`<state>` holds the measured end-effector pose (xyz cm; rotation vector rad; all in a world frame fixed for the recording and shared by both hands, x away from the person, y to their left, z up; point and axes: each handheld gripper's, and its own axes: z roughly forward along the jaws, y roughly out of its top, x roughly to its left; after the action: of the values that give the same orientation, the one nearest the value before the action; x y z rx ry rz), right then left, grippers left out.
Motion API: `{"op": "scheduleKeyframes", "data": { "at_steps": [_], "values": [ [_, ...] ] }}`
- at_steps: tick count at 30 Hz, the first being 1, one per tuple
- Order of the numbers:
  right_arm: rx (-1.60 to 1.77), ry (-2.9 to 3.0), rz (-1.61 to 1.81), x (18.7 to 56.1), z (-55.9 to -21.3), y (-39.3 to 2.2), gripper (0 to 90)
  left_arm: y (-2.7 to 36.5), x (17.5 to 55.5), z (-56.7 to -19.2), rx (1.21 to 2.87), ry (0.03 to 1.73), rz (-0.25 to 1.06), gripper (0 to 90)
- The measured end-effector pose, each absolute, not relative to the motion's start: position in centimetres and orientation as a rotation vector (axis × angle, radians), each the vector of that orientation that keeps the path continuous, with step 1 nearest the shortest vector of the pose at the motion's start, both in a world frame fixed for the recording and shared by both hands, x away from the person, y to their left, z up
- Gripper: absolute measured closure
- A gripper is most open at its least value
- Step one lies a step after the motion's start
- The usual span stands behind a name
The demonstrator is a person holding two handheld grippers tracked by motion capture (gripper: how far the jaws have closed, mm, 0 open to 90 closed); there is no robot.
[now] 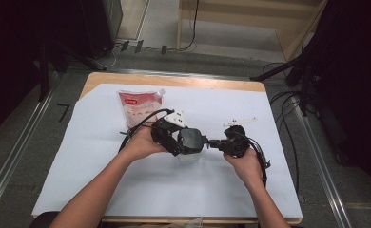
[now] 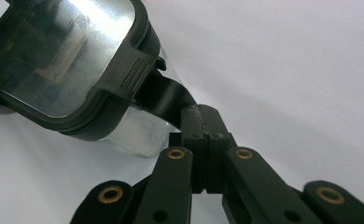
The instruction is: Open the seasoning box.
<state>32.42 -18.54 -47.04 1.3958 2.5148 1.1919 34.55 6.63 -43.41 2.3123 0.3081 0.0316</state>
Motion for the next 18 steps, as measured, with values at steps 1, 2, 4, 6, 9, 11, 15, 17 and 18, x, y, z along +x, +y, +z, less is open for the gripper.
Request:
{"op": "scheduleKeyframes", "data": {
  "at_steps": [1, 2, 4, 6, 9, 11, 15, 17, 18],
  "values": [
    [1.396, 2.517, 1.194, 32.4, -47.0, -18.5, 90.0, 6.6, 34.6, -43.2, 2.297, 0.319, 0.024, 19.0],
    [1.393, 2.519, 1.195, 32.4, -47.0, -18.5, 90.0, 6.6, 34.6, -43.1, 2.296, 0.325, 0.018, 19.1],
    [1.381, 2.52, 1.198, 32.4, -47.1, -18.5, 90.0, 6.4, 34.5, -42.8, 2.316, 0.332, 0.03, 19.1],
    [1.385, 2.52, 1.201, 32.4, -47.0, -18.5, 90.0, 6.2, 34.5, -42.7, 2.328, 0.338, 0.036, 19.1],
    [1.385, 2.523, 1.201, 32.4, -47.0, -18.5, 90.0, 6.1, 34.6, -42.5, 2.319, 0.342, 0.033, 19.2],
    [1.39, 2.524, 1.2, 32.4, -47.0, -18.5, 90.0, 5.9, 34.6, -42.3, 2.31, 0.346, 0.024, 19.2],
    [1.388, 2.525, 1.204, 32.4, -47.0, -18.5, 90.0, 5.4, 34.8, -41.5, 2.329, 0.35, 0.02, 19.2],
    [1.387, 2.525, 1.205, 32.4, -47.0, -18.5, 90.0, 5.1, 34.9, -41.1, 2.339, 0.34, 0.026, 19.2],
    [1.387, 2.523, 1.206, 32.4, -46.9, -18.5, 90.0, 5.0, 34.9, -41.0, 2.339, 0.334, 0.031, 19.2]
  ]
}}
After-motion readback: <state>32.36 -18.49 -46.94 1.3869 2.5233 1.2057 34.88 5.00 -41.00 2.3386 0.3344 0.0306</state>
